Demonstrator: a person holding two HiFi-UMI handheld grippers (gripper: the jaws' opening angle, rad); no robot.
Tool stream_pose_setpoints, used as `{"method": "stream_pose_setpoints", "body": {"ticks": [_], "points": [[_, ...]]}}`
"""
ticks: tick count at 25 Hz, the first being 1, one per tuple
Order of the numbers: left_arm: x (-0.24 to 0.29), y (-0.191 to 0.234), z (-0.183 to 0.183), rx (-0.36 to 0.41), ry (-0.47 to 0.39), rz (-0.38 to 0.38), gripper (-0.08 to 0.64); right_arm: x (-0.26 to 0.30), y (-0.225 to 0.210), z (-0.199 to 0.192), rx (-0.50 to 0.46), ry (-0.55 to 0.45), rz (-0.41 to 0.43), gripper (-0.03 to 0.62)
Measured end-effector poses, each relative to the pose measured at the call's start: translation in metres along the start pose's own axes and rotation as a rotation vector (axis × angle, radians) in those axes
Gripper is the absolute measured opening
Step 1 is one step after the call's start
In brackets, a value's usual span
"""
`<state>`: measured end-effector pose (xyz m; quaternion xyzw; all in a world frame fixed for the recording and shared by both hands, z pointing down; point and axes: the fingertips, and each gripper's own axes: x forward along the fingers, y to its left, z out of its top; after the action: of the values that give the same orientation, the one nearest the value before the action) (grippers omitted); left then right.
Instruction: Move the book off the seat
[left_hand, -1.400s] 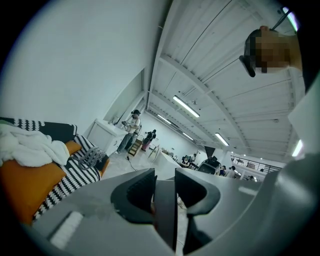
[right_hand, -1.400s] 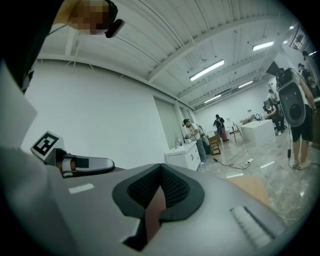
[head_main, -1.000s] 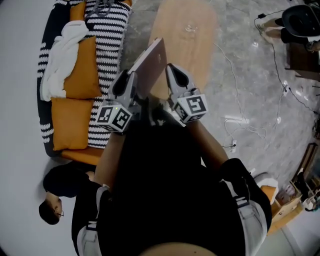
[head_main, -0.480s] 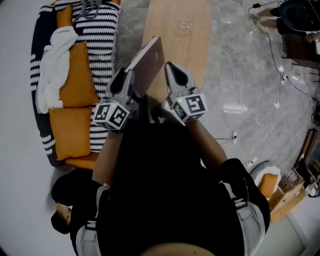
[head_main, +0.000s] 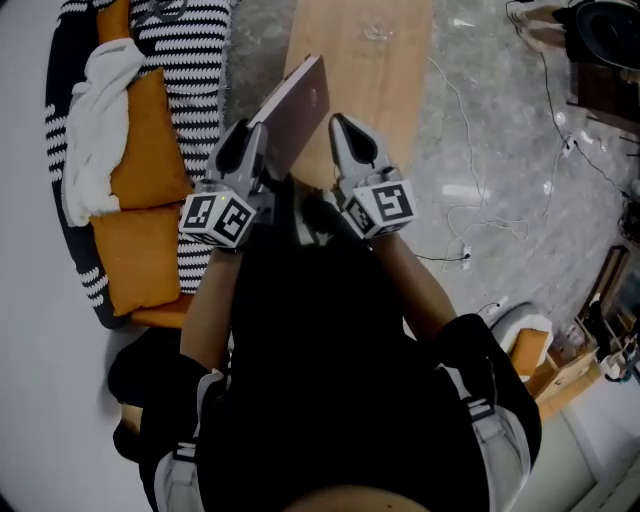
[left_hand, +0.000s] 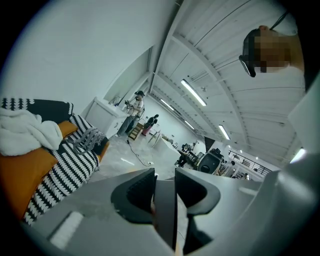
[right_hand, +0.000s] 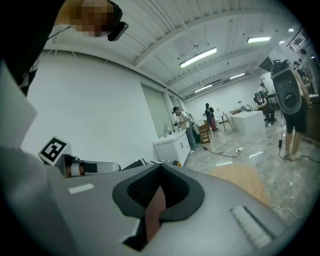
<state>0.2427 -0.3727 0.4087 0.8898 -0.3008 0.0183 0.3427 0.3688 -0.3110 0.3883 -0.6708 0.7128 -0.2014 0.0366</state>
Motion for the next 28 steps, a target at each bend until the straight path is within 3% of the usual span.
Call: {"method": "stream_pose_setpoints", "body": {"ticks": [16, 28], "points": [[0.044, 0.062, -0.022, -0.056, 0.051, 0.012, 0.137, 0.051, -0.025, -0.032, 0.037, 0.052, -0.043, 0.008], [0.076, 0.117, -0.059, -0.096, 0.097, 0.006, 0.137, 0.088, -0.047, -0.078, 0.032, 0.108, -0.062, 0.009]]}}
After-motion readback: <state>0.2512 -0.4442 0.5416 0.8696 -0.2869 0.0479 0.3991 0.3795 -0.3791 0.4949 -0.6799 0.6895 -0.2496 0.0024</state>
